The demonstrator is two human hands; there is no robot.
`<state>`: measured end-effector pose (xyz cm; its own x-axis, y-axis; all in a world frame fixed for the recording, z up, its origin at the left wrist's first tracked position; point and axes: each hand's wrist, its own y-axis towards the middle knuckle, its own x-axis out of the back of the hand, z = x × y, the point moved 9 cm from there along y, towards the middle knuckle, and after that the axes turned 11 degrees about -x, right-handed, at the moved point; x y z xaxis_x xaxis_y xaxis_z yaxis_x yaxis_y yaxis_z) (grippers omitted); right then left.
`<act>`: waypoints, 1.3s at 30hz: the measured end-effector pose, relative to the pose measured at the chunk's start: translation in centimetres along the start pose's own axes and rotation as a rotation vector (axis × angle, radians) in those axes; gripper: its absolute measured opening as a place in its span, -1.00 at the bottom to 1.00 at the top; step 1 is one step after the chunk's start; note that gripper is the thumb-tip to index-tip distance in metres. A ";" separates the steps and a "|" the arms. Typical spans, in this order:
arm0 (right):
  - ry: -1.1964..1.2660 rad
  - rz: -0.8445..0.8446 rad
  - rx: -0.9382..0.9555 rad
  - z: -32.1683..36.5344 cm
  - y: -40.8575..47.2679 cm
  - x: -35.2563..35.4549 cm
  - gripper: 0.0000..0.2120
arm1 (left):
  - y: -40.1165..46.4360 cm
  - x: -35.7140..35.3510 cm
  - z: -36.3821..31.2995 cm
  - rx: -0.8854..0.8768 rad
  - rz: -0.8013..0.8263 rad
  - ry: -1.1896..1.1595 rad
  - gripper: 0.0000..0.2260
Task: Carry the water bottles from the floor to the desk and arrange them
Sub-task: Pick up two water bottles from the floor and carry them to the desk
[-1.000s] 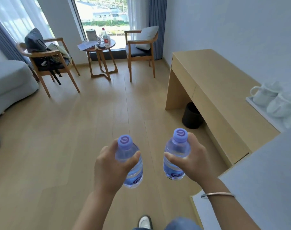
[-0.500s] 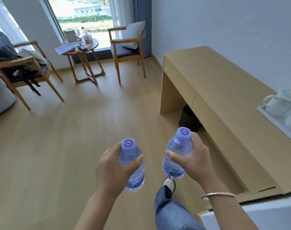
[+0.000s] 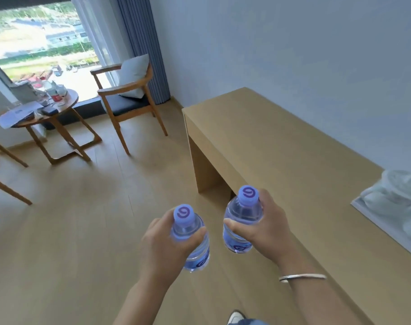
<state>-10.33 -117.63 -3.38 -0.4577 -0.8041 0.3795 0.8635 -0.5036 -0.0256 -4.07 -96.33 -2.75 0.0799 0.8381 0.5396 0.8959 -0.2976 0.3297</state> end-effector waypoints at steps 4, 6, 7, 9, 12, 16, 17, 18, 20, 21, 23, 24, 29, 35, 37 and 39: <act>-0.031 -0.128 -0.061 -1.4 4.3 3.0 -0.51 | 5.8 -4.7 -0.6 -0.077 0.126 -0.026 -0.69; -0.018 -0.182 -0.106 -2.2 6.4 4.2 -0.49 | 8.8 -7.2 -0.6 -0.098 0.187 -0.055 -0.69; -0.009 -0.203 -0.128 -2.7 7.5 4.7 -0.48 | 10.3 -8.6 -0.7 -0.112 0.221 -0.066 -0.69; 0.003 -0.249 -0.170 -3.4 9.9 5.7 -0.50 | 13.4 -11.3 -1.1 -0.157 0.300 -0.073 -0.70; -0.008 -0.333 -0.197 -3.8 14.3 7.1 -0.53 | 19.0 -15.0 -1.6 -0.233 0.382 -0.099 -0.71; -0.001 -0.481 -0.215 -3.8 19.9 8.6 -0.52 | 26.9 -20.1 -1.9 -0.292 0.496 -0.187 -0.70; 0.009 -0.512 -0.228 -3.9 21.3 8.9 -0.52 | 28.7 -21.3 -2.2 -0.304 0.526 -0.200 -0.67; 0.015 -0.537 -0.244 -4.0 22.6 9.1 -0.52 | 30.5 -22.4 -2.3 -0.310 0.550 -0.213 -0.65; 0.014 -0.579 -0.290 -4.3 25.2 9.7 -0.52 | 33.9 -24.5 -2.2 -0.301 0.587 -0.255 -0.66; 0.003 -0.598 -0.313 -4.5 26.5 10.1 -0.52 | 35.6 -25.6 -2.1 -0.295 0.610 -0.275 -0.67; -0.028 -0.623 -0.352 -4.8 29.1 10.6 -0.52 | 38.4 -28.1 -1.9 -0.291 0.669 -0.297 -0.71; -0.041 -0.634 -0.371 -5.0 30.3 10.7 -0.52 | 39.5 -29.3 -2.0 -0.299 0.694 -0.299 -0.71; -0.030 -0.772 -0.466 -6.7 34.2 12.2 -0.48 | 43.8 -34.7 -2.7 -0.333 0.793 -0.333 -0.74; 0.001 -0.847 -0.538 -8.5 36.6 12.7 -0.51 | 45.6 -39.7 -3.7 -0.328 0.906 -0.347 -0.77; 0.000 -0.863 -0.553 -8.8 37.0 13.0 -0.52 | 46.0 -40.9 -3.6 -0.300 0.912 -0.369 -0.77; -0.019 -0.875 -0.562 -8.9 37.5 13.5 -0.52 | 46.5 -41.8 -3.4 -0.272 0.901 -0.386 -0.77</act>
<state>13.97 -150.18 -7.47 -0.8690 -0.0836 0.4878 0.0054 -0.9872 -0.1596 32.78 -146.78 -7.33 0.8549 0.3264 0.4032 0.3066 -0.9449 0.1149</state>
